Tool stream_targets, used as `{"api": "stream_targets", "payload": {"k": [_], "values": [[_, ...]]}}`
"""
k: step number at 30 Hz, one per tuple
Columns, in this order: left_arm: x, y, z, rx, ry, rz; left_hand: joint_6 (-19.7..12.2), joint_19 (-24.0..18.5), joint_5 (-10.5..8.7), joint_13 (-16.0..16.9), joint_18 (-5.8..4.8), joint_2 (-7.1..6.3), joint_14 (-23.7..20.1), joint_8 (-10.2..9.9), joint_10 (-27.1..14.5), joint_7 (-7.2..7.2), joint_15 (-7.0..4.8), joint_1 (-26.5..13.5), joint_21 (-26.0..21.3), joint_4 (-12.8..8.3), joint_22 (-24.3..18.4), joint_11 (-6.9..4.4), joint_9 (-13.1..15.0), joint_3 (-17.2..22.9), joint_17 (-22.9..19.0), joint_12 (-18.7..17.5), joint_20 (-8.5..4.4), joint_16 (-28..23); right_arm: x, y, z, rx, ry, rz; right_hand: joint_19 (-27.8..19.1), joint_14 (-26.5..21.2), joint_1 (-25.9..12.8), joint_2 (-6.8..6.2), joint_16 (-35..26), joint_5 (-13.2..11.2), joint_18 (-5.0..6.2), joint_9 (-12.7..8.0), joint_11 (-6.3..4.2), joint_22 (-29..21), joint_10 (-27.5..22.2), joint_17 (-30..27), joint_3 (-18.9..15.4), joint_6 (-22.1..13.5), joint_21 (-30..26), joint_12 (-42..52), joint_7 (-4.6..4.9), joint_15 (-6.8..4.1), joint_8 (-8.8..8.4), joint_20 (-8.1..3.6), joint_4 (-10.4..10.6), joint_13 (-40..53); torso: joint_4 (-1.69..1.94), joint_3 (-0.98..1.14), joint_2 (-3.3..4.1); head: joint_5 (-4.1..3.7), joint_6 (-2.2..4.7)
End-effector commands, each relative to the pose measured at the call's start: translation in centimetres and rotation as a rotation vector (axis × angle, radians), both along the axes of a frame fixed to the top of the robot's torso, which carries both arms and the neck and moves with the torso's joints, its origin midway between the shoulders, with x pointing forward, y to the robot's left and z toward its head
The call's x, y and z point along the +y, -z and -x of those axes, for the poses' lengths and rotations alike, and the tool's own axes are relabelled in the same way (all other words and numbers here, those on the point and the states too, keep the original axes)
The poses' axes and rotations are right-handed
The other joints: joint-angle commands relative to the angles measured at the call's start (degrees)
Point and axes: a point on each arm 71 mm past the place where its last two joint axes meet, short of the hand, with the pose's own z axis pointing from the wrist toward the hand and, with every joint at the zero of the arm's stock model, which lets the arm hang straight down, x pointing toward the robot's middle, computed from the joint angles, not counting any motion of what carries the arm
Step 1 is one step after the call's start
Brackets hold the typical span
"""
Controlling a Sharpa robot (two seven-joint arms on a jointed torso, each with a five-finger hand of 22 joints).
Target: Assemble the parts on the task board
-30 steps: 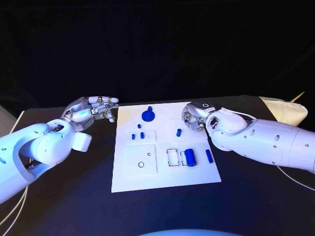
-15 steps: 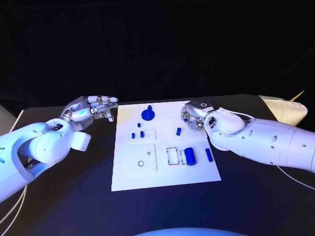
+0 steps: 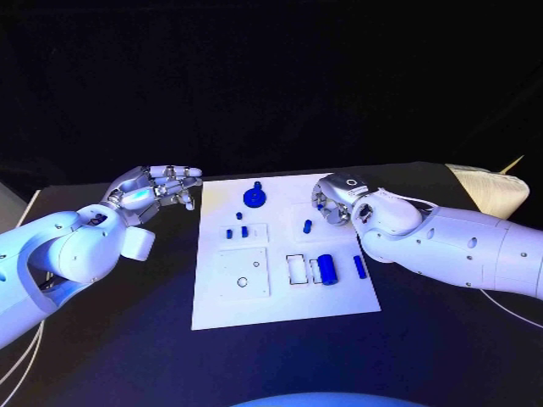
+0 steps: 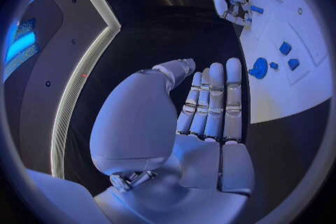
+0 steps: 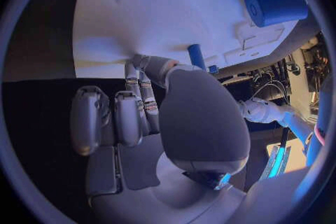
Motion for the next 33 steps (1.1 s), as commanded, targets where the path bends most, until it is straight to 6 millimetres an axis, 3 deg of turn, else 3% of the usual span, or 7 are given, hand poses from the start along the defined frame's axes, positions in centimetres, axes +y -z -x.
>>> {"api": "stream_targets", "payload": {"k": [1,22,27,33], "values": [[0.0,-0.1,0.0,-0.001,-0.002,0.005,-0.34,0.51,0.29,-0.09,0.86,-0.01,0.28,-0.21,-0.15,0.04,0.02,0.58,-0.27,-0.12,-0.08,0.22,-0.09,-0.07,-0.08,-0.27,0.07,-0.28,0.3,-0.3,0.2,-0.043,-0.015,-0.02,2.68,2.66,-0.32,0.44,0.14,0.17,-0.07,0.09,-1.96,5.44,2.55,-0.08,0.19,0.49,0.25,0.18,-0.05,-0.43,0.27,-0.41,-0.12,0.16,0.03,0.0,0.03,-0.03,0.07],[0.5,0.1,-0.2,0.003,-0.016,-0.002,-0.62,0.55,0.3,-0.19,0.86,-0.08,0.28,-0.38,-0.41,0.15,0.09,0.66,-0.34,-0.18,-0.15,0.32,-0.18,-0.15,-0.1,-0.39,0.11,-0.38,-0.5,-2.9,1.5,-0.074,-0.019,-0.119,2.75,2.67,-0.48,0.32,0.23,0.24,-0.12,0.14,-2.01,5.63,2.81,0.0,0.3,0.7,0.5,0.14,-0.09,-0.47,0.32,-0.46,-0.33,0.18,-0.12,-0.04,-0.1,-0.23,0.36],[0.5,0.1,-0.2,0.003,-0.018,-0.002,-0.69,0.56,0.31,-0.21,0.85,-0.1,0.29,-0.41,-0.48,0.17,0.1,0.67,-0.36,-0.19,-0.16,0.34,-0.2,-0.17,-0.11,-0.42,0.12,-0.4,0.3,-4.0,3.1,-0.081,-0.064,-0.172,2.77,2.69,-0.54,0.24,0.29,0.3,-0.14,0.16,-2.03,5.72,2.92,0.08,0.35,0.79,0.61,0.12,-0.12,-0.48,0.33,-0.49,-0.43,0.19,-0.21,0.0,-0.07,0.08,0.5],[0.4,0.2,-0.2,0.003,-0.016,0.001,-0.78,0.57,0.31,-0.24,0.86,-0.11,0.29,-0.46,-0.55,0.21,0.12,0.71,-0.38,-0.22,-0.18,0.37,-0.23,-0.19,-0.11,-0.44,0.14,-0.43,2.5,-4.7,5.1,-0.074,-0.139,-0.244,2.77,2.69,-0.61,0.19,0.29,0.44,-0.13,0.17,-2.04,5.72,2.99,0.07,0.4,0.85,0.6,0.08,-0.13,-0.5,0.33,-0.53,-0.52,0.19,0.0,0.03,-0.11,0.66,0.54]]}}
